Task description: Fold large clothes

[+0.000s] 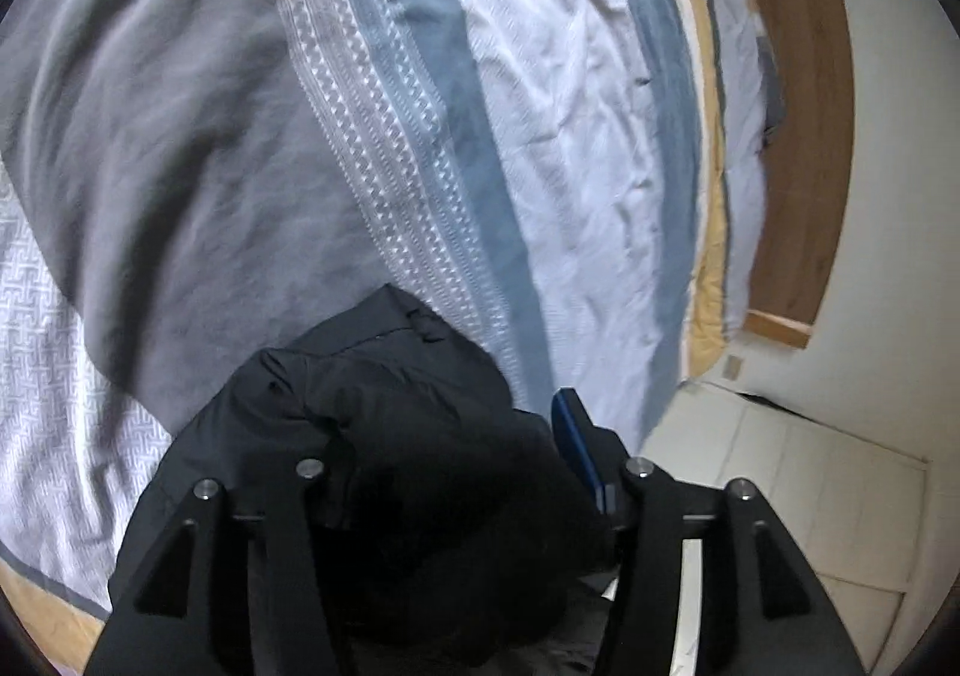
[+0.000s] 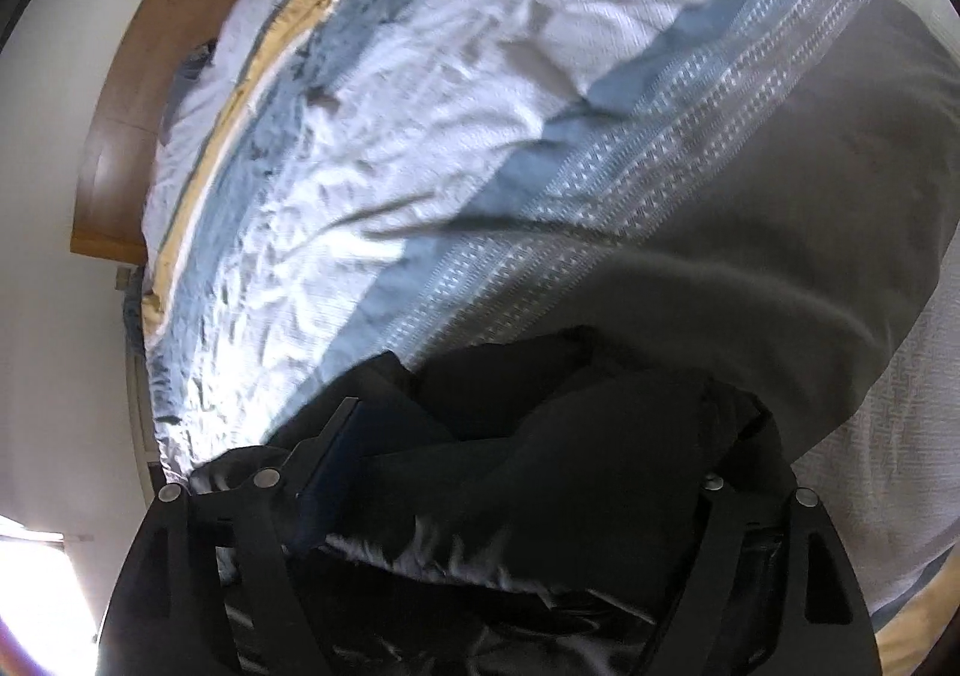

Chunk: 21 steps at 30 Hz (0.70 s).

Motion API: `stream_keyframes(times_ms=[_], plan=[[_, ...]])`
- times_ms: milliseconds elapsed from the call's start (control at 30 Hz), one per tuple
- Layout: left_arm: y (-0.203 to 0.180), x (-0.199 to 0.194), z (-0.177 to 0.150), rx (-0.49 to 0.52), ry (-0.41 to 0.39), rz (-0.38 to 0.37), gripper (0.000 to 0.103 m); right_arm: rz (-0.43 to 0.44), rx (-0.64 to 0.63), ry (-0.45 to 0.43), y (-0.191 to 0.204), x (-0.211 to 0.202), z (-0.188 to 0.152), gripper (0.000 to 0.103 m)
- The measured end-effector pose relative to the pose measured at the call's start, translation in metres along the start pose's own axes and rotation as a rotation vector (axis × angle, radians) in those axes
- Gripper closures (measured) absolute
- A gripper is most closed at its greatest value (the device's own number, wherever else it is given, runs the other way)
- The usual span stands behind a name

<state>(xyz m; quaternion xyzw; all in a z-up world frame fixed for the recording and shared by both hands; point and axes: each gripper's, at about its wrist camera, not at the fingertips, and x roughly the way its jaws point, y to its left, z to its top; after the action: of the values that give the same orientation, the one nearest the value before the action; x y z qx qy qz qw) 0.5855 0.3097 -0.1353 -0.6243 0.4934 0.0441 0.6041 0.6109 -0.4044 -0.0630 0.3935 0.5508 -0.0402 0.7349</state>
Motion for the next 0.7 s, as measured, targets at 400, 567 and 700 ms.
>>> stream_keyframes(times_ms=[400, 567, 700], plan=[[-0.008, -0.083, -0.003, 0.041, -0.121, -0.151, 0.041, 0.168, 0.025, -0.164, 0.003, -0.079, 0.006, 0.017], [-0.032, -0.093, -0.047, 0.306, -0.157, 0.027, 0.041, 0.119, -0.181, -0.179, 0.027, -0.092, -0.027, 0.017], [-0.038, -0.074, -0.103, 0.506, -0.173, 0.109, 0.041, 0.066, -0.389, -0.175, 0.051, -0.083, -0.078, 0.017]])
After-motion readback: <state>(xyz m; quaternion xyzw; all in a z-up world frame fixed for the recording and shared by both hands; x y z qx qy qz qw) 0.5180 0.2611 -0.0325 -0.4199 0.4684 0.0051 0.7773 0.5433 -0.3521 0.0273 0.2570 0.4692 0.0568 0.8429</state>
